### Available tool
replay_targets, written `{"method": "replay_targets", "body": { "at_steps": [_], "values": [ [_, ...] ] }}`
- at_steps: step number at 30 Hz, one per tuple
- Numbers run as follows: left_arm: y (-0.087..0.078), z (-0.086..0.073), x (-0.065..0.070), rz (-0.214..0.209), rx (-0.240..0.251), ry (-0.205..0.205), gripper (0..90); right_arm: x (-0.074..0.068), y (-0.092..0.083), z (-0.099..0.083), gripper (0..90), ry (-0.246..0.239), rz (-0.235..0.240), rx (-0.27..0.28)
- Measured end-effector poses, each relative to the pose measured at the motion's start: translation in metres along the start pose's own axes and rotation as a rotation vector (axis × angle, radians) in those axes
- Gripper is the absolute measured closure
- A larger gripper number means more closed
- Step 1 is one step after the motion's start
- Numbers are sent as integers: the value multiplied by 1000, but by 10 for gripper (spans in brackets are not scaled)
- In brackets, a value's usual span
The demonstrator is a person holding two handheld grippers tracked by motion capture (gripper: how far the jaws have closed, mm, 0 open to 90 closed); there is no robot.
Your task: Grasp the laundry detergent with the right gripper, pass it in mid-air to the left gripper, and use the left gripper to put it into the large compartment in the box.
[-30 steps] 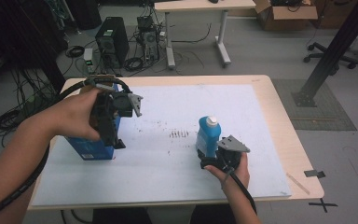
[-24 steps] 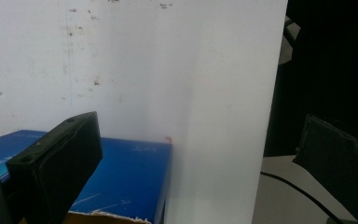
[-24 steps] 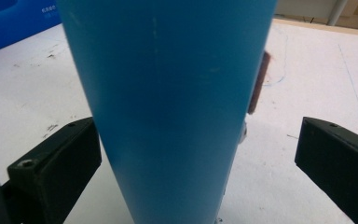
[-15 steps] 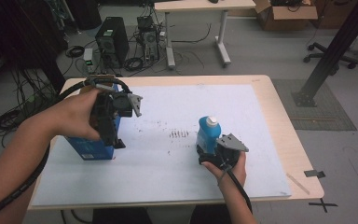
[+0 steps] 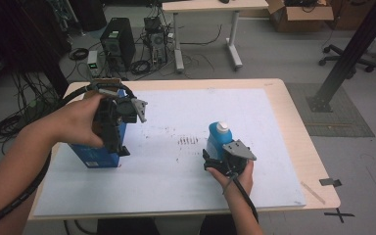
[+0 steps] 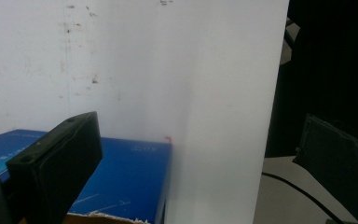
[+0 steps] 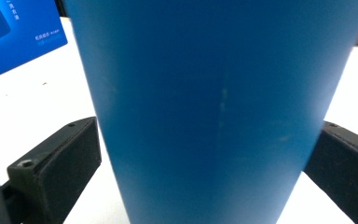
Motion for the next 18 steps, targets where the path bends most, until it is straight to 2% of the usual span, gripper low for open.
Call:
{"method": "replay_targets", "body": {
  "at_steps": [6,18],
  "values": [
    [0,-1,-1,3,3,-2,4,0,1,-1,83,6,-19,1],
    [1,-1,-1,-1,-2,-3,4,-2,1,0,170,-2,-2,12]
  ]
}}
Point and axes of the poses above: each handheld gripper's, and its own axes: y roughly forward along the jaws, z roughly out of its top, x roughly to its right, the point moved 4 cm from there along y, roughly forward along the jaws, and after that the axes turned 2 degrees about z, right-handed, at the moved point
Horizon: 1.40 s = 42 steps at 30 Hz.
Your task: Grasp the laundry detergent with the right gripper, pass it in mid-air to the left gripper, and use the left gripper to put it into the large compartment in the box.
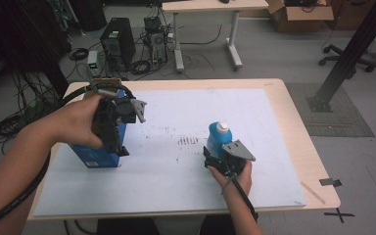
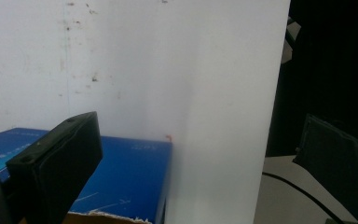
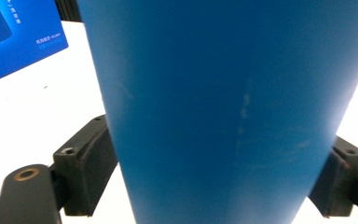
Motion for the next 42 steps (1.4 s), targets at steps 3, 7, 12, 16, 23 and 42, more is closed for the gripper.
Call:
{"method": "replay_targets", "body": {
  "at_steps": [3,7,12,16,23,42],
  "values": [
    [0,1,0,1,-5,3,4,0,0,-1,224,1,8,-3],
    [0,2,0,1,-4,6,4,-1,1,-2,247,-3,13,-3],
    [-1,3,-1,1,-3,4,3,-2,2,-3,268,-11,19,-3],
    [-3,2,-1,7,1,-1,4,-1,2,-2,299,-13,14,-3],
    [-2,1,-2,6,-7,1,4,-1,2,-2,396,-23,4,-1],
    [-4,9,0,8,0,9,3,0,1,-2,465,-44,15,15]
  ]
}}
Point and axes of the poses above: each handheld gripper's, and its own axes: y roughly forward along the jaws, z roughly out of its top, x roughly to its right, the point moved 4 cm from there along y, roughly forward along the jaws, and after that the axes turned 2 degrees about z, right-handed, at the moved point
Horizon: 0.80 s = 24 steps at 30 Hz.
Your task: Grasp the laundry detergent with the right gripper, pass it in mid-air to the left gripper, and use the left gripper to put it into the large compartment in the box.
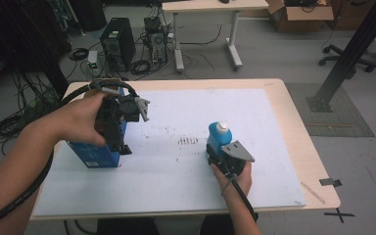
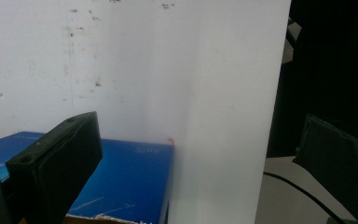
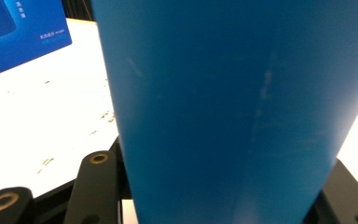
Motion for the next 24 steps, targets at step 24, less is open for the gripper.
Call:
{"method": "replay_targets", "body": {
  "at_steps": [24],
  "values": [
    [-16,20,-1,10,11,32,2,7,-27,73,465,-174,430,12]
  ]
}}
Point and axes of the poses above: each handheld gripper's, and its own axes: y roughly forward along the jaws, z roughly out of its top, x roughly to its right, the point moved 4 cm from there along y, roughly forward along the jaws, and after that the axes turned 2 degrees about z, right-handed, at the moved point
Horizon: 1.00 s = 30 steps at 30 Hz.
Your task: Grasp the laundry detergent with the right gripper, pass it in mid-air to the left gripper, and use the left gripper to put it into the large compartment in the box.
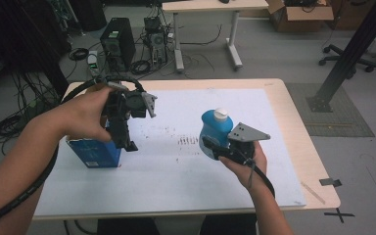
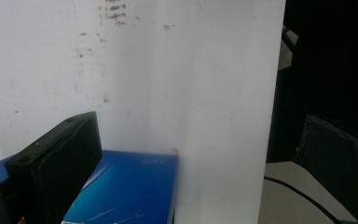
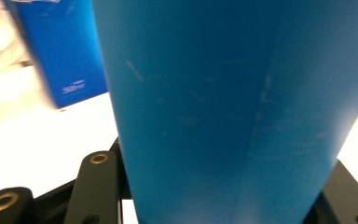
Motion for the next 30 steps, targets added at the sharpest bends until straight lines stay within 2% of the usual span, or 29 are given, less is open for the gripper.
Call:
{"method": "replay_targets", "body": {
  "at_steps": [7,12,23,30],
  "values": [
    [-4,8,-1,-8,1,8,1,0,0,11,465,-75,119,-49],
    [-6,13,0,-15,-4,16,2,-2,2,16,465,-117,173,-70],
    [-6,21,-1,-13,-26,28,2,-5,7,13,464,-157,296,-98],
    [-2,26,-1,-22,-30,36,2,-10,13,10,463,-164,374,-106]
  ]
}}
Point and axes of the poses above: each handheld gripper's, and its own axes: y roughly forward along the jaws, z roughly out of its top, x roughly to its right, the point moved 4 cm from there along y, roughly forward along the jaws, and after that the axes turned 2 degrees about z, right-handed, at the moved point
